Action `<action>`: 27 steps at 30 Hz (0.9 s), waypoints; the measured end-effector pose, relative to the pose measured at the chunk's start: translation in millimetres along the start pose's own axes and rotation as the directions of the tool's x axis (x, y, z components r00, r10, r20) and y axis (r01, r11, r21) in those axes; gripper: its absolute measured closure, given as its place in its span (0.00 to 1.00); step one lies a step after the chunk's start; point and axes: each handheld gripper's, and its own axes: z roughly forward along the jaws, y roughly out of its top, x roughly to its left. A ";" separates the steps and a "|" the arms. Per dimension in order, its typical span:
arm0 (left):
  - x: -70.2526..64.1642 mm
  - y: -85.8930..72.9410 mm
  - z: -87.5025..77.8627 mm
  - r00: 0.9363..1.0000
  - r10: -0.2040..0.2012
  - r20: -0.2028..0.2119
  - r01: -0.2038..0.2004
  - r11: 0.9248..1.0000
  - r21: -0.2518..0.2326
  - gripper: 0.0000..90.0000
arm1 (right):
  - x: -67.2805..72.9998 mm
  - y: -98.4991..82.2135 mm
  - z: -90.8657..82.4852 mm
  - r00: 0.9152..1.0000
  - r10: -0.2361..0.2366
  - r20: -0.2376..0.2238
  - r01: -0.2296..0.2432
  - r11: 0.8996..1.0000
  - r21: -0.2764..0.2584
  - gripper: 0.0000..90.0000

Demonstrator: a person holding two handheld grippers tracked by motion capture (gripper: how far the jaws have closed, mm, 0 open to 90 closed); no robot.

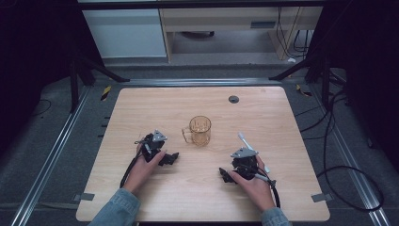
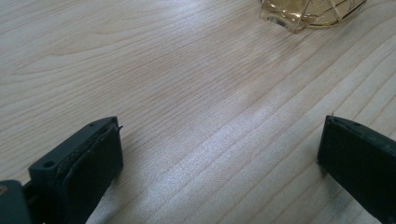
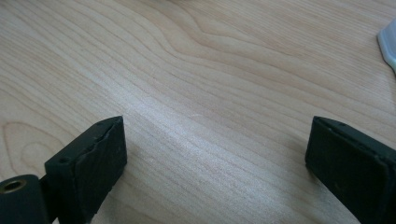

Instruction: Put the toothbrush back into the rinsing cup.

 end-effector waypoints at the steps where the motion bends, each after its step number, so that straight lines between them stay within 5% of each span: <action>1: 0.0 0.0 0.0 1.000 0.000 0.000 0.000 1.000 0.000 0.00 | -1.0 1.0 -1.2 1.000 -0.004 -0.004 0.004 1.000 0.011 0.10; 9: -0.1 0.0 0.1 1.000 -0.001 -0.001 0.001 1.000 0.000 0.00 | -19.2 16.1 -35.5 0.997 -0.013 0.071 0.007 0.997 0.077 0.19; 16: -0.9 0.1 0.3 1.000 -0.008 -0.007 0.008 1.000 -0.002 0.00 | -49.3 34.2 -71.9 0.989 -0.043 0.144 0.014 0.981 0.192 0.33; 27: -1.0 0.2 0.3 1.000 -0.009 -0.007 0.009 1.000 -0.001 0.00 | -80.0 67.1 -92.7 0.991 0.007 0.134 -0.043 0.963 0.267 0.44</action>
